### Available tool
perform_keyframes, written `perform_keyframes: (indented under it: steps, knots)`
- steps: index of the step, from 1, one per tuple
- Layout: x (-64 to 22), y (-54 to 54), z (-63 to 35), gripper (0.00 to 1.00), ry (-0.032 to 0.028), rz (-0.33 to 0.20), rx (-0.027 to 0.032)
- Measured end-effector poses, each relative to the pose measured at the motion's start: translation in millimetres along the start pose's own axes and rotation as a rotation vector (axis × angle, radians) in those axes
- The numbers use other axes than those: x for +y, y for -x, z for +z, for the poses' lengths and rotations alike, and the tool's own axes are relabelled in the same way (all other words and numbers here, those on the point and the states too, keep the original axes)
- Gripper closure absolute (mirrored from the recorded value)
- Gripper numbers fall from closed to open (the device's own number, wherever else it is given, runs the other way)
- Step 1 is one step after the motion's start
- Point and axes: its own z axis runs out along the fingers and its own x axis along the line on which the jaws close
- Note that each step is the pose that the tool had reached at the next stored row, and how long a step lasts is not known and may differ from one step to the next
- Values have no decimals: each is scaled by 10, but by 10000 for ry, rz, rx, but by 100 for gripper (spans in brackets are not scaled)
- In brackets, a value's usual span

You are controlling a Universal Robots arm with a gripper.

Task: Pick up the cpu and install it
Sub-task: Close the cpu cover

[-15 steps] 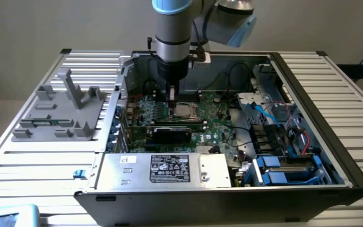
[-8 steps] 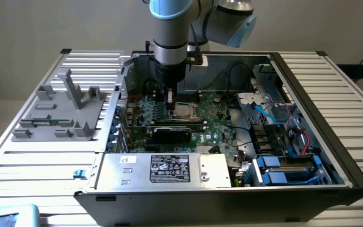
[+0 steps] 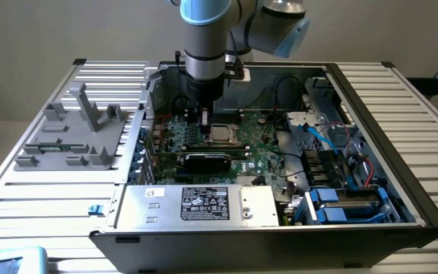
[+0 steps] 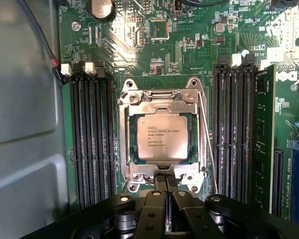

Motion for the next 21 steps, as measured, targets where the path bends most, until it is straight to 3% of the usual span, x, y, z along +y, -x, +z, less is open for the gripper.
perform_keyframes:
  steps: [14,21]
  knots:
    - [-10,4,48,89,-1,0,-29]
    - [-71,6,50,89,1,1,-27]
